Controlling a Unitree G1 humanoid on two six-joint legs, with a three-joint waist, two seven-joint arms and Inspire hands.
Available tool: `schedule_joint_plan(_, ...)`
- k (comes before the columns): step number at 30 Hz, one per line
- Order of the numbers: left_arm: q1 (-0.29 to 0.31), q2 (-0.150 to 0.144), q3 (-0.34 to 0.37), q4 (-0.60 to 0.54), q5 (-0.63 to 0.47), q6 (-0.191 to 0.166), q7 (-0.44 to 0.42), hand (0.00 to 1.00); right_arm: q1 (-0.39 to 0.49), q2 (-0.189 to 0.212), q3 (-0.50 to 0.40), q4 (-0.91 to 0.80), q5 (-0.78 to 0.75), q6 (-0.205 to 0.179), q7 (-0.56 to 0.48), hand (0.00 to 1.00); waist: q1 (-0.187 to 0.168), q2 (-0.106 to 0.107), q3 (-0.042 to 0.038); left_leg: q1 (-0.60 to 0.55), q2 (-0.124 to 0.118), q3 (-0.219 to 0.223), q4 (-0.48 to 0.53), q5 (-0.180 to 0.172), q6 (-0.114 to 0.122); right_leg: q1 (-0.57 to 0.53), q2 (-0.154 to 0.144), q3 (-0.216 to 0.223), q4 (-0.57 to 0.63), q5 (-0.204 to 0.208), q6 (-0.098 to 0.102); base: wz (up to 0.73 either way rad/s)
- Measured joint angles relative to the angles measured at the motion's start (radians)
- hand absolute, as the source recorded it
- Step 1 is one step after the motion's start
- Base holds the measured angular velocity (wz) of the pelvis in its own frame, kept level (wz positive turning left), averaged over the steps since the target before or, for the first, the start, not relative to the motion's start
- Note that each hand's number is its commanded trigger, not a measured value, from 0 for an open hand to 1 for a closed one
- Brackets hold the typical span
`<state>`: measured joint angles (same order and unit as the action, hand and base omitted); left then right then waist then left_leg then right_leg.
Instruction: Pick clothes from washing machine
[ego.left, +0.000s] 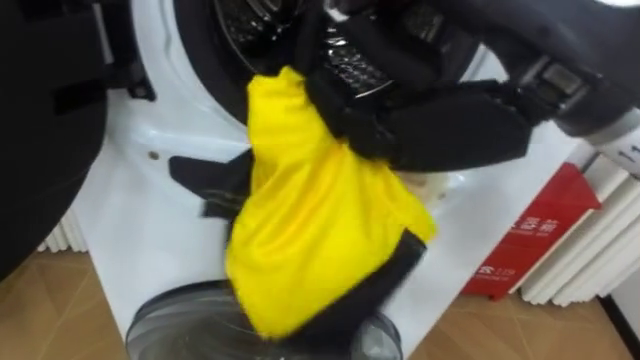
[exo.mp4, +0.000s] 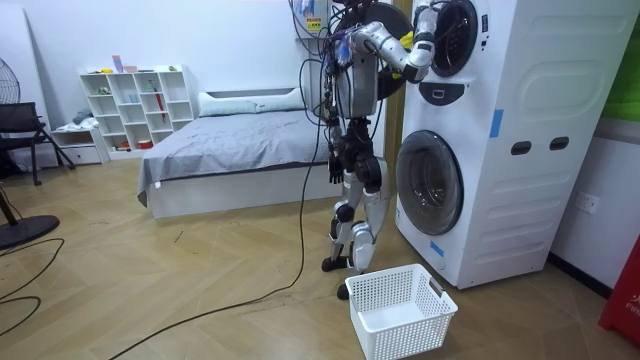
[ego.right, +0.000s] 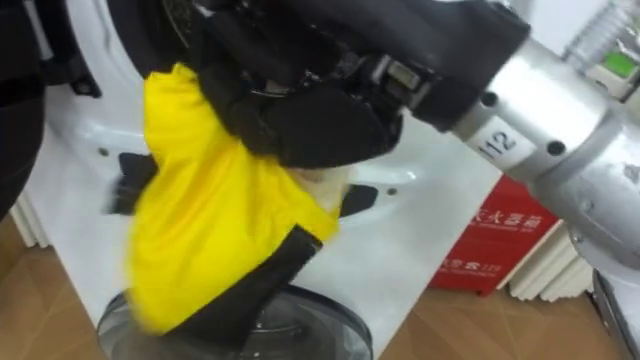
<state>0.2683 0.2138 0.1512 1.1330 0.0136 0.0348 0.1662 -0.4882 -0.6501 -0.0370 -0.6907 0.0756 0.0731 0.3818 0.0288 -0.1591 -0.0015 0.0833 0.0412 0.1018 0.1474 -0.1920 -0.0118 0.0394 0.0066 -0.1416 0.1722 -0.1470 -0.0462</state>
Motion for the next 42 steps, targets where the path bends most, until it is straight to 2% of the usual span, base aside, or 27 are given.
schedule_joint_plan(3,0.001,0.000,0.003,0.001,0.001,-0.005,-0.005,0.00,0.038,0.000,-0.050,0.000,-0.003,-0.043,-0.075,1.00,-0.008,0.000,0.0002,-0.001,0.002,0.000,0.004,-0.001,-0.002,0.000,0.001,0.001,-0.001,0.000,-0.001,0.00)
schedule_joint_plan(5,0.006,-0.002,0.016,0.009,0.001,-0.020,-0.006,0.00,0.112,0.000,-0.124,0.000,-0.002,-0.084,-0.123,1.00,-0.010,0.002,0.0006,-0.002,0.002,0.000,0.004,-0.003,-0.001,0.000,0.001,0.002,-0.001,0.000,-0.001,0.00)
schedule_joint_plan(9,0.020,-0.006,0.045,0.009,0.000,-0.022,-0.019,0.00,0.237,0.003,-0.216,0.002,0.000,-0.104,-0.189,1.00,-0.027,0.014,-0.0010,-0.001,0.002,0.006,0.004,-0.007,0.000,0.000,0.001,0.004,-0.001,0.000,0.000,-0.03)
schedule_joint_plan(11,0.021,-0.009,0.045,0.009,0.001,-0.031,-0.021,0.00,0.311,0.025,-0.269,0.011,-0.002,-0.131,-0.244,1.00,-0.050,0.025,0.0012,-0.001,0.002,0.006,0.004,-0.008,0.001,0.000,0.000,0.003,-0.001,0.000,0.000,0.00)
schedule_joint_plan(15,0.028,-0.015,0.053,0.009,0.002,-0.041,-0.021,0.00,0.439,0.027,-0.348,0.019,-0.003,-0.139,-0.312,1.00,-0.080,0.037,-0.0029,0.001,0.003,0.019,-0.002,-0.009,0.001,-0.006,0.003,0.015,-0.002,0.000,0.000,-0.09)
schedule_joint_plan(17,0.037,-0.018,0.063,0.009,0.001,-0.041,-0.021,0.00,0.470,0.027,-0.361,0.049,-0.016,-0.140,-0.353,1.00,-0.104,0.044,-0.0009,0.015,0.009,0.046,-0.004,-0.014,-0.003,-0.007,0.013,0.053,-0.002,0.001,-0.001,-0.36)
schedule_joint_plan(21,0.031,-0.013,0.064,0.008,0.001,-0.043,-0.022,0.00,0.543,0.027,-0.407,0.081,-0.041,-0.140,-0.412,1.00,-0.137,0.051,-0.0024,0.029,0.016,0.075,-0.003,-0.020,-0.006,-0.008,0.021,0.076,-0.002,0.002,-0.002,-0.23)
schedule_joint_plan(24,0.027,-0.010,0.081,0.008,0.001,-0.043,-0.031,0.00,0.603,0.028,-0.465,0.087,-0.041,-0.137,-0.427,1.00,-0.155,0.051,-0.0032,0.034,0.022,0.120,-0.003,-0.022,-0.008,-0.020,0.029,0.112,0.002,0.004,-0.006,-0.32)
schedule_joint_plan(28,-0.001,-0.002,0.075,0.012,-0.002,-0.043,-0.050,0.00,0.651,0.034,-0.468,0.088,-0.044,-0.138,-0.449,1.00,-0.177,0.053,0.0008,0.050,0.025,0.178,-0.002,-0.022,-0.008,-0.036,0.038,0.166,0.012,0.007,-0.006,-0.44)
schedule_joint_plan(29,-0.019,0.004,0.072,0.017,-0.002,-0.044,-0.052,0.00,0.666,0.050,-0.467,0.093,-0.040,-0.138,-0.448,1.00,-0.186,0.053,0.0026,0.052,0.027,0.196,-0.002,-0.023,-0.009,-0.038,0.041,0.177,0.013,0.009,-0.006,-0.30)
schedule_joint_plan(33,-0.061,0.026,0.031,0.022,-0.002,-0.047,-0.046,0.00,0.714,0.109,-0.451,0.144,-0.038,-0.136,-0.440,1.00,-0.183,0.053,0.0038,0.060,0.038,0.250,-0.003,-0.030,-0.018,-0.057,0.060,0.233,0.014,0.023,-0.009,-0.50)
schedule_joint_plan(35,-0.080,0.027,-0.026,0.018,-0.003,-0.041,-0.043,0.00,0.718,0.150,-0.406,0.228,-0.040,-0.125,-0.422,1.00,-0.183,0.068,0.0065,0.060,0.046,0.303,-0.003,-0.040,-0.020,-0.077,0.075,0.274,0.016,0.036,-0.007,-0.62)
schedule_joint_plan(36,-0.087,0.028,-0.042,0.020,-0.003,-0.040,-0.043,0.00,0.718,0.157,-0.390,0.258,-0.044,-0.119,-0.416,1.00,-0.184,0.073,0.0082,0.059,0.049,0.312,-0.003,-0.046,-0.020,-0.079,0.080,0.282,0.016,0.040,-0.006,-0.51)
schedule_joint_plan(38,-0.127,0.033,-0.093,0.027,-0.012,-0.041,-0.043,0.00,0.745,0.192,-0.344,0.357,-0.041,-0.079,-0.385,1.00,-0.185,0.084,0.0138,0.045,0.051,0.343,-0.002,-0.052,-0.020,-0.110,0.090,0.312,0.032,0.045,-0.004,-0.43)
schedule_joint_plan(39,-0.131,0.033,-0.102,0.029,-0.017,-0.041,-0.043,0.00,0.745,0.194,-0.328,0.385,-0.037,-0.075,-0.375,1.00,-0.185,0.085,0.0144,0.045,0.051,0.356,-0.002,-0.052,-0.020,-0.115,0.093,0.324,0.036,0.047,-0.002,-0.52)
schedule_joint_plan(41,-0.154,0.031,-0.133,0.035,-0.022,-0.040,-0.043,0.00,0.747,0.206,-0.290,0.482,-0.033,-0.052,-0.334,1.00,-0.194,0.105,0.0117,0.031,0.051,0.391,0.001,-0.053,-0.020,-0.148,0.099,0.356,0.052,0.049,-0.001,-0.47)
schedule_joint_plan(42,-0.155,0.032,-0.141,0.036,-0.023,-0.040,-0.043,0.00,0.747,0.209,-0.288,0.501,-0.034,-0.046,-0.329,1.00,-0.196,0.111,0.0114,0.026,0.052,0.394,0.002,-0.053,-0.020,-0.156,0.099,0.360,0.053,0.051,0.001,-0.29)
